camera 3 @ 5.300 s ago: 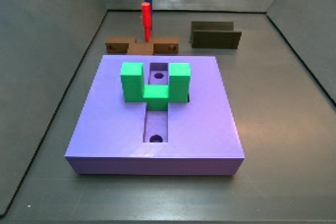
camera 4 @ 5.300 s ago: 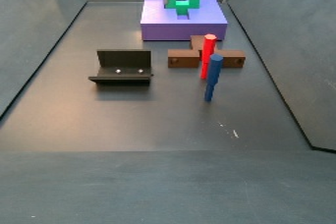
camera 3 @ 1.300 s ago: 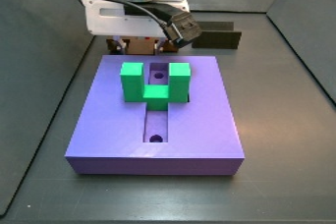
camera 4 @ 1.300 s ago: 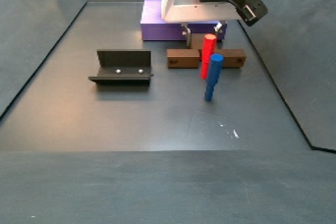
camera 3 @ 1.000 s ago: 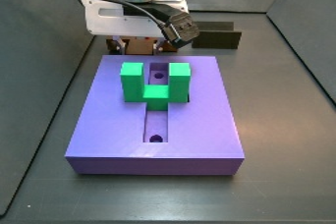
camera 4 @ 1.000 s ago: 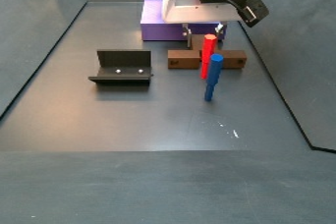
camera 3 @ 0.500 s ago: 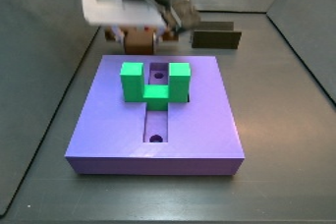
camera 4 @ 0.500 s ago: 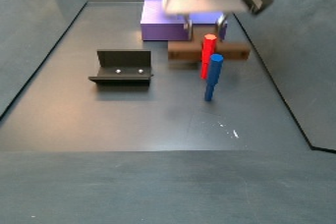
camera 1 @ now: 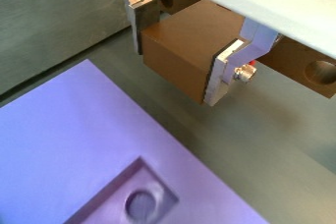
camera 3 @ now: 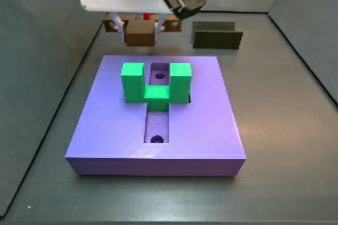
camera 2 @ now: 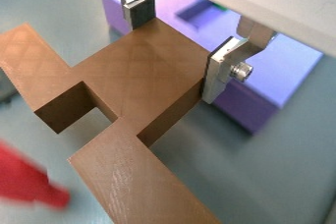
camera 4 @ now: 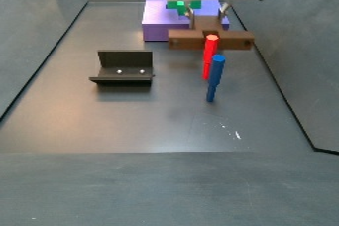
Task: Pick up the brown object. Move up. Place the brown object on the fixture. Regrasp the brown object. Move to above the board. Insert the brown object.
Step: Place the brown object on the fixture.
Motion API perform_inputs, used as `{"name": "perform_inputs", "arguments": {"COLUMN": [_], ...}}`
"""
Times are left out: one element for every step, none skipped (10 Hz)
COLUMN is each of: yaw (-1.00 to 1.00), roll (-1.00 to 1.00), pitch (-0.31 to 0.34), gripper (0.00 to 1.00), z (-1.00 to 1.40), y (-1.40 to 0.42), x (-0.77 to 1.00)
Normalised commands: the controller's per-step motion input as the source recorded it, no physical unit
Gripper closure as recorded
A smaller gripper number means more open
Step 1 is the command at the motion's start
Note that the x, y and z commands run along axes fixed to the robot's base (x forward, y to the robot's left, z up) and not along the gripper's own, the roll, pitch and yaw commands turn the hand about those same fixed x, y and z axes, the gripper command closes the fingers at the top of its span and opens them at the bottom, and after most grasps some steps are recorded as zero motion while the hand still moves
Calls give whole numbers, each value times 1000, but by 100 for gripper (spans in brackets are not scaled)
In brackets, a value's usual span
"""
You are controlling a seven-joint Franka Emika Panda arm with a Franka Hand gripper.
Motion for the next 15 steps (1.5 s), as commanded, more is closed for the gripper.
{"name": "perform_inputs", "arguments": {"yaw": [-300, -369, -394, -409, -420, -411, -397, -380, -334, -366, -354, -149, 0, 0, 0], "roll": [-700, -697, -714, -674, -657, -840, -971, -1000, -1000, -1000, -1000, -1000, -911, -677, -651], "pitch": [271, 286, 271, 266, 269, 91, 0, -37, -237, -386, -386, -320, -174, 0, 0], "gripper": [100, 100, 100, 100, 100, 100, 100, 100, 100, 100, 100, 100, 100, 100, 100], "z": [917, 926, 920, 949, 960, 786, 614, 563, 509, 286, 183, 0, -54, -69, -83], "y": [-211, -171, -131, -123, -123, -9, 0, 0, 0, 111, 100, 226, 403, 426, 423], "x": [620, 586, 574, 600, 617, 617, 574, 563, 531, 569, 580, 677, 717, 760, 783]}}
